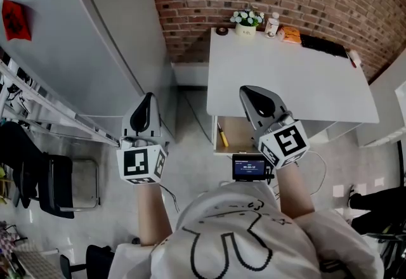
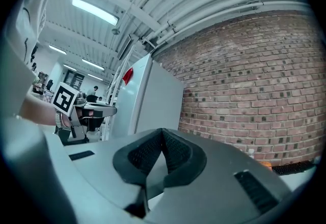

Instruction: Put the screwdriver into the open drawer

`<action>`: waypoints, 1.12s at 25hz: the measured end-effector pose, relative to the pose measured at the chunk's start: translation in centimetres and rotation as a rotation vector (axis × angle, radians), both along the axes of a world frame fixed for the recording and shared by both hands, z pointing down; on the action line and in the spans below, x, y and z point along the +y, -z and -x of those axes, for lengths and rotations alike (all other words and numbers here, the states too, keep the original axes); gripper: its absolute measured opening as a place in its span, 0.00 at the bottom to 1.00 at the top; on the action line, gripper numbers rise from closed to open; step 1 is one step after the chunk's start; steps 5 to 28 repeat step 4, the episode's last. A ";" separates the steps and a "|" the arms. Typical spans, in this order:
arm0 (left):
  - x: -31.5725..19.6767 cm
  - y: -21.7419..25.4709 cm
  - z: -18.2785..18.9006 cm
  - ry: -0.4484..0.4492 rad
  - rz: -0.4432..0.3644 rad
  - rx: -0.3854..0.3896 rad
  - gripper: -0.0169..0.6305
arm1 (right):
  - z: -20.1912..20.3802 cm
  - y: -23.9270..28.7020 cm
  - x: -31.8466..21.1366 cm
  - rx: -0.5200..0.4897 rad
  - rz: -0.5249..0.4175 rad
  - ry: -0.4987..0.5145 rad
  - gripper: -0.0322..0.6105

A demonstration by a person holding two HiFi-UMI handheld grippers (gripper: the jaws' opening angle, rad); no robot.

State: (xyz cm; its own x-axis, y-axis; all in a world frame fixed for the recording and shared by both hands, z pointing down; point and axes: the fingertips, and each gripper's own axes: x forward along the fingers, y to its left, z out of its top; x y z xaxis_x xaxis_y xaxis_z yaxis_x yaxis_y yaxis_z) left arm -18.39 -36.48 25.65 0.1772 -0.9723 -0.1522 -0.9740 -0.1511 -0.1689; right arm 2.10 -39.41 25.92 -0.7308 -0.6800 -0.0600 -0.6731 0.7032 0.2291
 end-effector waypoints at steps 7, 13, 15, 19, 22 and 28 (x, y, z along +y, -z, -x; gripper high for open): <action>0.1 -0.2 -0.1 -0.005 0.007 -0.001 0.05 | -0.1 -0.1 0.0 0.001 0.002 -0.001 0.08; 0.1 -0.2 -0.1 -0.005 0.007 -0.001 0.05 | -0.1 -0.1 0.0 0.001 0.002 -0.001 0.08; 0.1 -0.2 -0.1 -0.005 0.007 -0.001 0.05 | -0.1 -0.1 0.0 0.001 0.002 -0.001 0.08; 0.1 -0.2 -0.1 -0.005 0.007 -0.001 0.05 | -0.1 -0.1 0.0 0.001 0.002 -0.001 0.08; 0.1 -0.2 -0.1 -0.005 0.007 -0.001 0.05 | -0.1 -0.1 0.0 0.001 0.002 -0.001 0.08; 0.1 -0.2 -0.1 -0.005 0.007 -0.001 0.05 | -0.1 -0.1 0.0 0.001 0.002 -0.001 0.08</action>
